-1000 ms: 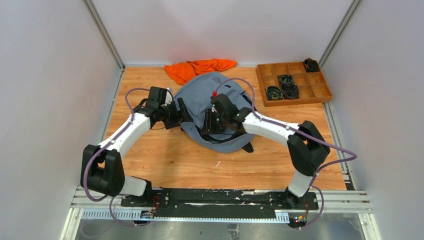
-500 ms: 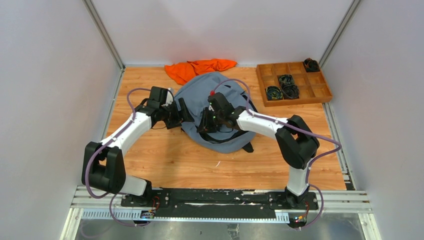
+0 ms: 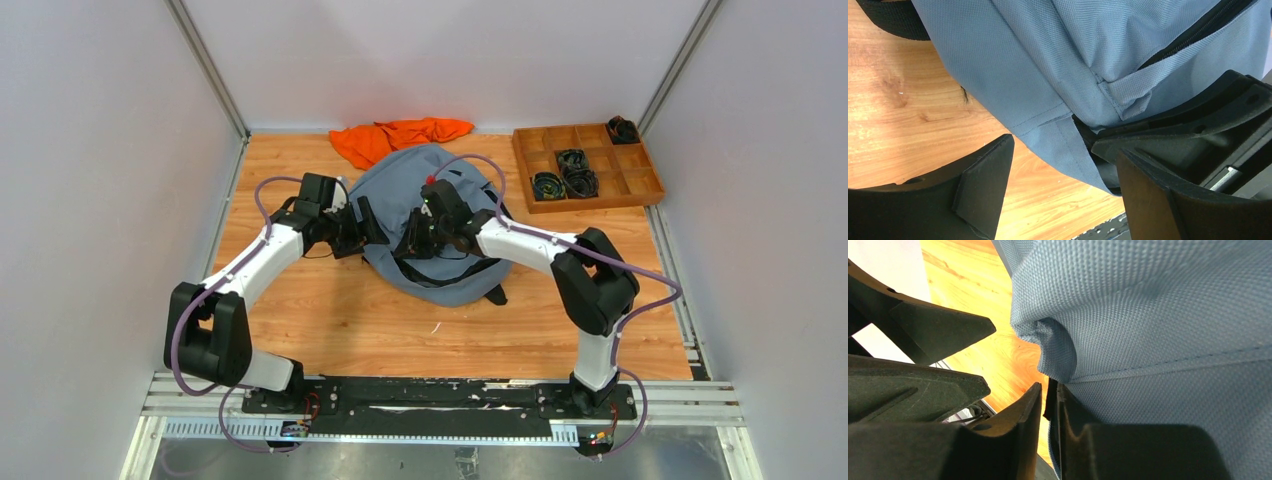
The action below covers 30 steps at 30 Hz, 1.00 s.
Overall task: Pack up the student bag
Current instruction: Unzip the student bag at the center of the board.
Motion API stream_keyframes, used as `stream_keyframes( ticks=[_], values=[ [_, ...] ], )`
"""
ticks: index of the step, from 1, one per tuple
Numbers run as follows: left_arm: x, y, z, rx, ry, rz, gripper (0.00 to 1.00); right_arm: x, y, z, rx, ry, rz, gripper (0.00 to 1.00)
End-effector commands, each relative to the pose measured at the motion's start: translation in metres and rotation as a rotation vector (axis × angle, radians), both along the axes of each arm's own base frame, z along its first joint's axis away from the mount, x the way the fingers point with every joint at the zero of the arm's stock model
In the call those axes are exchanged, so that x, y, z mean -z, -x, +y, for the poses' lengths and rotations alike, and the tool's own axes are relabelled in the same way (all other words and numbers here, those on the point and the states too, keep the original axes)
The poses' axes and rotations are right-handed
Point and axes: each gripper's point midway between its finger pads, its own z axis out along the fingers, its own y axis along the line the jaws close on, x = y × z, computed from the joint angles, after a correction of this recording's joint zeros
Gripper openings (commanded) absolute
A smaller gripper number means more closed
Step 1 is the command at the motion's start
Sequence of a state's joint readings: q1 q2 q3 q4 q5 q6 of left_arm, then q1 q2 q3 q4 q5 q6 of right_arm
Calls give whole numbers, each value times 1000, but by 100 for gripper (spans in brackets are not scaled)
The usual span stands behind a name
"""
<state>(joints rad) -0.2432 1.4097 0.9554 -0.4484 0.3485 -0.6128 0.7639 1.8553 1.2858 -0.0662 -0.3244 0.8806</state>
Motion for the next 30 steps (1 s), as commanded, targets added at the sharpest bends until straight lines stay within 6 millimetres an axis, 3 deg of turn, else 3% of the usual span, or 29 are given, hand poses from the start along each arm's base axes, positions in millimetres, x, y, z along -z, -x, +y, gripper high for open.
stream_keyframes(
  ticks=[1,5,18,25,30],
  values=[
    [0,-3,-1,12,6,-16,81,7,-1,1,4,-12,32,19],
    [2,-3,-1,11,9,-12,81,6,-3,0,8,-11,28,0],
    [6,-14,-13,25,63,1,80,-22,15,-14,-21,-44,-26,0],
    [14,-29,-13,29,31,13,69,-29,23,-17,-42,-45,-42,0],
    [12,-41,-16,19,42,5,52,-24,31,-19,-61,-26,-36,0]
  ],
)
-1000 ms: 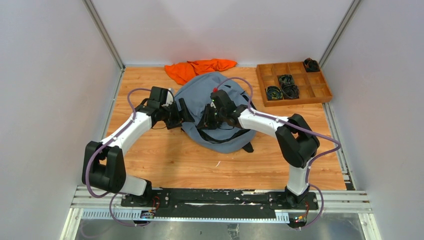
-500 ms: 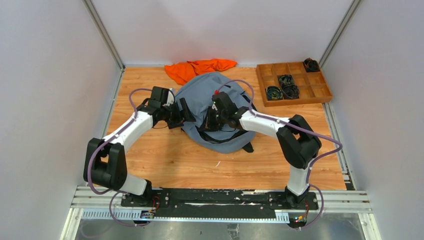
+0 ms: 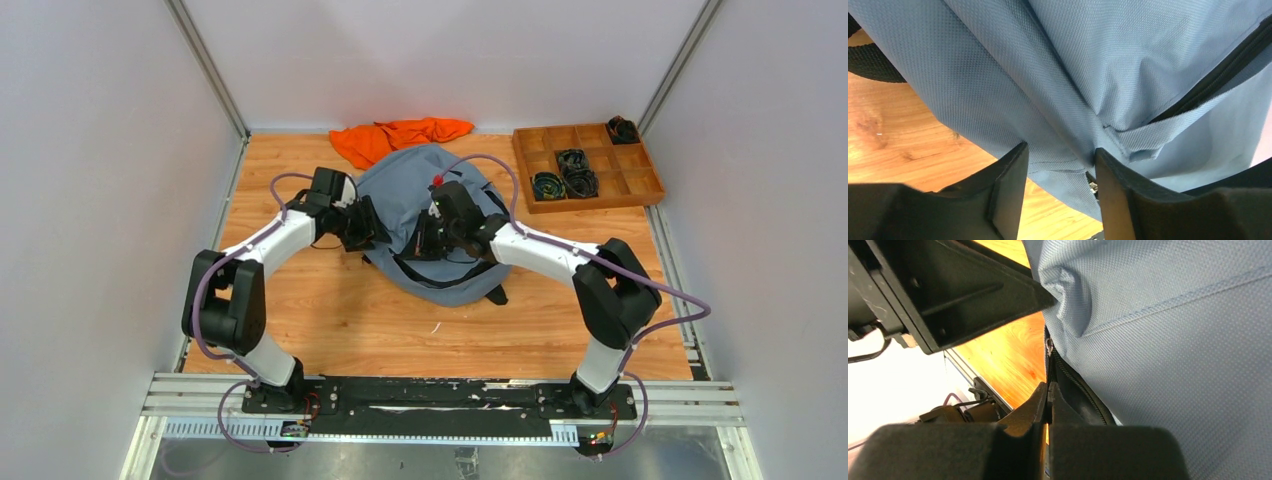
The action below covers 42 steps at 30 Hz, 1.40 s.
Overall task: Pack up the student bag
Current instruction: Unzip the student bag at the center of the board.
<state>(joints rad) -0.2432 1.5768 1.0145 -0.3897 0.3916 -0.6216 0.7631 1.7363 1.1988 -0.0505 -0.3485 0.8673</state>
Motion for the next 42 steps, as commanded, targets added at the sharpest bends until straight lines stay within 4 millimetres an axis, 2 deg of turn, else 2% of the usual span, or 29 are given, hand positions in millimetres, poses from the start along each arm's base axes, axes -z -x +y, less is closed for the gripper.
stream_keyframes(
  ticks=[1,5,6,9,13,19,21,23,24,25,26,27,28,29,30,32,38,39,41,42],
  values=[
    [-14,-21,-4,-3,18,-58,45,0,15,-8,-36,17,-3,0],
    [-12,-28,2,-18,-18,-50,4,4,27,-20,-53,45,0,0],
    [-14,-31,6,-16,-36,-56,0,1,32,-25,-62,49,-10,0],
    [-19,-38,22,-42,-58,-64,0,-1,46,-47,-66,86,-37,0],
    [-31,-50,50,-124,-61,-92,0,0,60,-86,-31,195,-73,0],
    [-50,-68,107,-280,-92,-128,0,-1,81,-140,17,322,-97,0],
    [-58,-77,128,-333,-94,-135,0,-10,82,-147,36,323,-121,0],
    [-62,-84,134,-334,-94,-136,0,-21,80,-144,49,293,-145,0],
    [-65,-87,133,-327,-97,-137,5,-24,77,-141,52,281,-154,0],
    [-66,-87,131,-317,-91,-130,22,-27,74,-138,56,269,-157,0],
    [-70,-86,126,-303,-84,-135,44,-28,72,-134,57,261,-157,0],
    [-77,-82,120,-285,-95,-150,58,-28,69,-130,55,253,-152,0],
    [-85,-76,115,-266,-130,-175,67,-28,67,-125,55,243,-146,0],
    [-95,-66,101,-222,-169,-204,75,-27,66,-121,52,232,-139,0],
    [-104,-55,89,-184,-202,-231,80,-27,64,-116,51,219,-132,0],
    [-121,-25,62,-103,-200,-275,80,-24,61,-109,48,198,-127,0],
    [-109,59,18,-44,-102,-213,80,-21,52,-103,35,216,-136,0],
    [-104,70,12,-39,-88,-195,82,-21,51,-102,34,216,-138,0],
    [-96,86,0,-35,-69,-164,98,-19,50,-101,29,223,-135,0],
    [-90,93,-6,-31,-64,-148,100,-17,50,-100,30,225,-128,0]
  ],
)
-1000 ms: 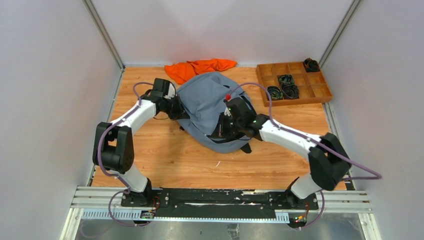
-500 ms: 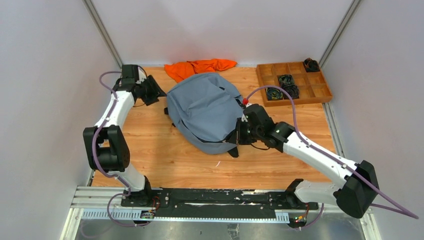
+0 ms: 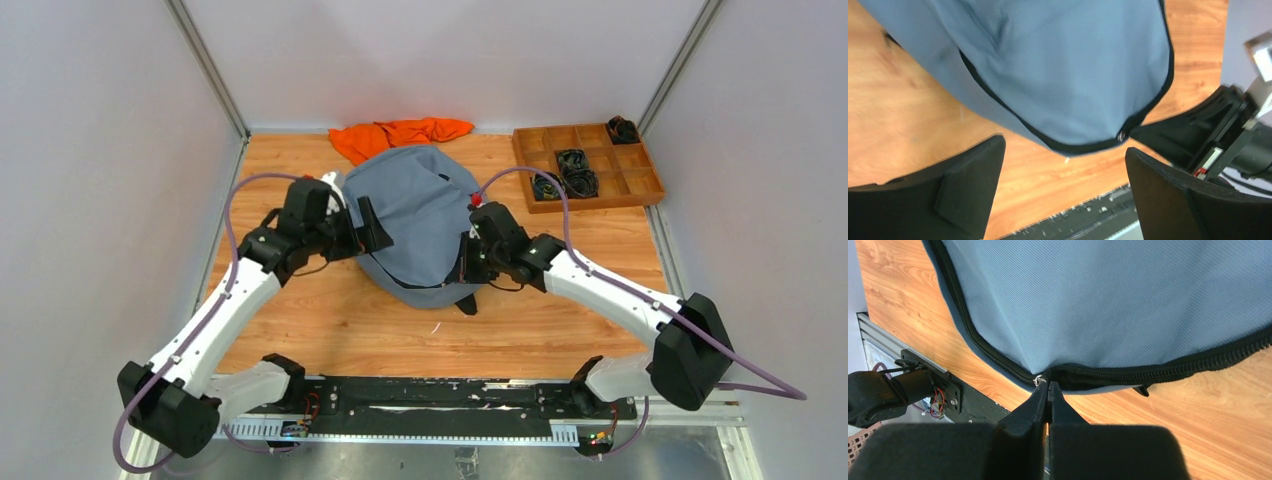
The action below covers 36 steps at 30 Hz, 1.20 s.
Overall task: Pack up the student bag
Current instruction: Unzip the student bag at the center of the board.
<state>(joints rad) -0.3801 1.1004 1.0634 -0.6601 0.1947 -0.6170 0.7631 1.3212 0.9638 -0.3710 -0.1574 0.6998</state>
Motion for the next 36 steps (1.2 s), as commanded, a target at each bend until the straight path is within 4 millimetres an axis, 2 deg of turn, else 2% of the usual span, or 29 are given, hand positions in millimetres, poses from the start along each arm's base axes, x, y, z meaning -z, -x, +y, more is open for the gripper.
stream_keyframes(
  ticks=[1,6,12,14,16,19,20,23,26,30,32,34,36],
  values=[
    [42,31,-17,-33,16,153,100,-11,-10,9,-4,-28,-27,0],
    [71,34,-38,-17,105,235,100,-6,-8,12,-11,-37,-7,0],
    [94,23,-52,-9,117,250,89,-3,-5,8,-7,-36,0,0],
    [104,21,-53,-16,110,264,82,-2,-3,8,-8,-37,4,0],
    [105,17,-55,-13,110,255,62,-1,-3,6,-4,-29,1,0],
    [94,12,-55,-1,106,216,3,4,-3,-10,33,27,-2,0],
    [89,10,-51,-3,83,201,0,6,-4,-17,49,43,-2,0],
    [80,2,-16,-60,-53,159,0,7,-5,-36,109,45,-7,0],
    [73,-7,40,-176,-153,145,0,7,-8,-55,158,63,-33,0],
    [64,-14,105,-321,-164,153,0,12,-20,-89,255,110,-67,0],
    [60,-16,125,-367,-161,153,0,13,-28,-102,296,115,-76,0],
    [58,-20,139,-413,-157,158,0,10,-38,-105,310,113,-95,0],
    [60,-24,138,-407,-147,167,0,5,-46,-99,294,96,-115,0]
  ],
)
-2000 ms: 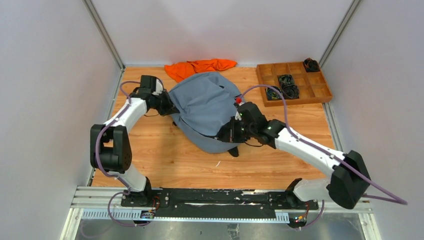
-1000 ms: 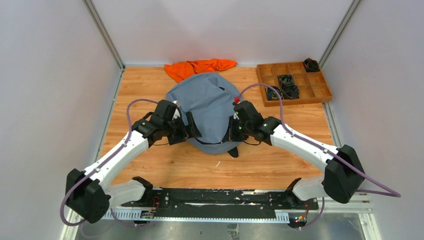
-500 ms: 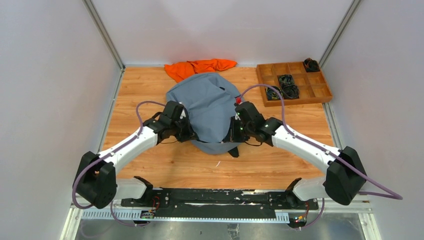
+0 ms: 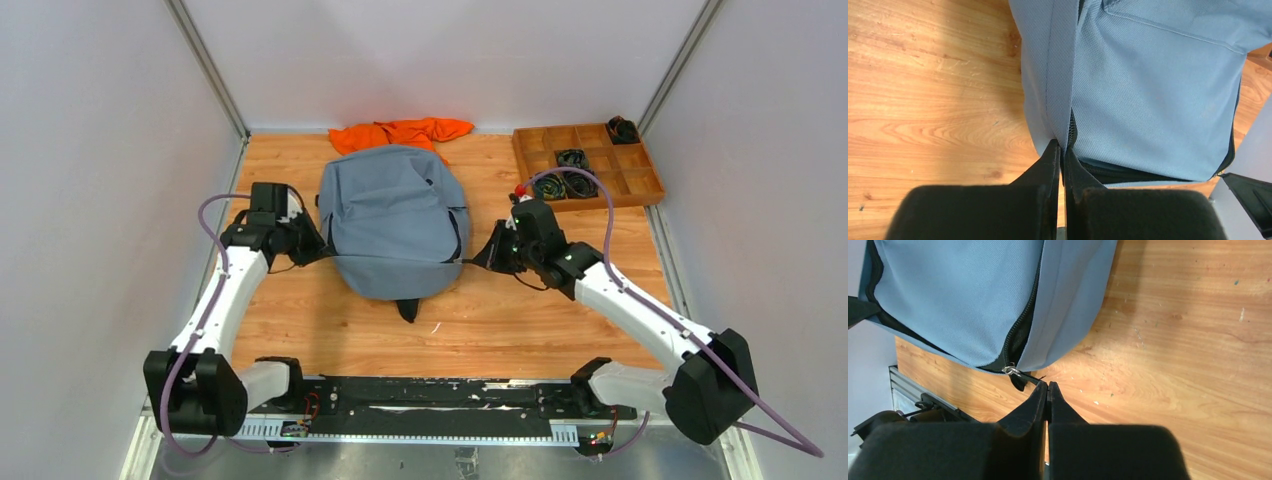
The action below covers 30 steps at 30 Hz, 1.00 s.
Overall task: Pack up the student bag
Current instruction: Unzip the student bag at the center of the board.
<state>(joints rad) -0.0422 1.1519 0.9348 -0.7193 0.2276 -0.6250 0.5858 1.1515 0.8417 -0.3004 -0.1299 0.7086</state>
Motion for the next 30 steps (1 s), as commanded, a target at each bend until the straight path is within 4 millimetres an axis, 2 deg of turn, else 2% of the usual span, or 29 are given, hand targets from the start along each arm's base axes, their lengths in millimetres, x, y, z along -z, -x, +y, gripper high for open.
stream_keyframes(
  ticks=[1,2,3,4,5,6,7,10,15,17,20,24,30],
  values=[
    [-11,-17,41,-50,-129,-57,0,17,-16,-36,76,136,-3,0],
    [-12,-19,35,-9,-114,-64,4,14,-18,-28,49,115,-3,0],
    [-16,-21,27,51,-92,-81,15,13,-18,-22,18,99,9,0],
    [-22,-22,14,145,-78,-121,30,12,-18,-16,-10,87,17,0],
    [-29,-21,-3,254,-92,-160,50,13,-18,-11,-30,76,26,0],
    [-33,-17,-15,329,-141,-173,60,16,-18,-7,-51,67,33,0],
    [-37,-13,-29,407,-190,-195,68,17,-17,-3,-72,58,38,0],
    [-52,3,-74,594,-299,-293,81,22,-16,3,-113,55,57,0],
    [-68,26,-143,845,-400,-453,90,24,-16,4,-115,54,63,0],
    [-68,33,-165,922,-445,-499,91,22,-17,3,-108,53,57,0],
    [-57,36,-191,1009,-508,-537,92,23,-16,2,-98,52,54,0],
    [-36,34,-216,1033,-478,-575,92,24,-15,4,-101,39,62,0],
    [-17,22,-232,994,-460,-589,89,23,-12,2,-93,33,60,0]
  ],
)
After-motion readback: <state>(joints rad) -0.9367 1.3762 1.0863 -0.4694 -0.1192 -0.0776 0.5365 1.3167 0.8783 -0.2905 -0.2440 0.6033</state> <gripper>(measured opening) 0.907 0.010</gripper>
